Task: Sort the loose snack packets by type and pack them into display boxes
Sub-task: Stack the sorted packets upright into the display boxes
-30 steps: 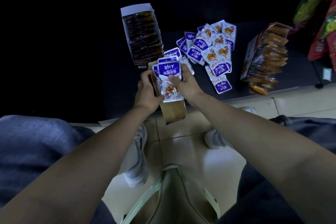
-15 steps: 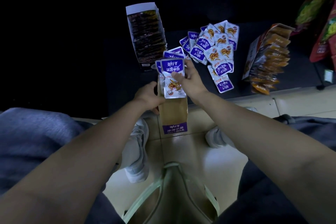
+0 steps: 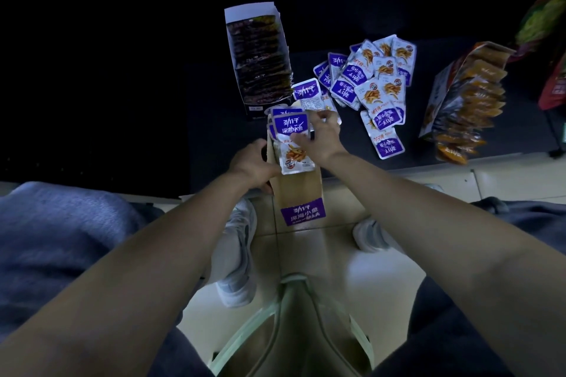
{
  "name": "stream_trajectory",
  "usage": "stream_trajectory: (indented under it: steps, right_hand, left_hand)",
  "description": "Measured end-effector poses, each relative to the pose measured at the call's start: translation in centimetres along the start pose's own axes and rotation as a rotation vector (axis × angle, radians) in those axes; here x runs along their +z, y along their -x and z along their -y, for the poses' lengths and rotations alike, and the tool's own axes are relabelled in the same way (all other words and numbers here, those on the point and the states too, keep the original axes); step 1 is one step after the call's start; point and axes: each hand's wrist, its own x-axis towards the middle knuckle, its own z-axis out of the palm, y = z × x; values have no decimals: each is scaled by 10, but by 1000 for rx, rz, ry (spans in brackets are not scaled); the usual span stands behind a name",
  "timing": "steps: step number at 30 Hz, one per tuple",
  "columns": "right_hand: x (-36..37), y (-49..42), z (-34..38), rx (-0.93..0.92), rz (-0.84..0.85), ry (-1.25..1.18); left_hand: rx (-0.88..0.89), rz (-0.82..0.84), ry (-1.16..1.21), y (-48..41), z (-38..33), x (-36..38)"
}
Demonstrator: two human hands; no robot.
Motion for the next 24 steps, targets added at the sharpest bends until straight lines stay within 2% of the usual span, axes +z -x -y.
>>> stream_trajectory:
  steps: [4, 7, 9, 14, 17, 24]
  right_hand:
    - [-4, 5, 3, -8, 146, -23]
    - [-6, 5, 3, 173, 180, -47]
    - [-7, 2, -1, 224, 184, -55]
    - [0, -1, 4, 122, 244, -209]
    - [6, -2, 11, 91, 297, -222]
    - [1, -1, 1, 160, 368, -264]
  left_hand:
    - [7, -6, 4, -2, 1, -1]
    - [24, -10, -14, -2, 2, 0]
    - [36, -24, -26, -2, 3, 1]
    - [40, -132, 30, 0, 8, -5]
    - [23, -177, 44, 0, 12, -8]
    - [60, -250, -188, -4, 10, -6]
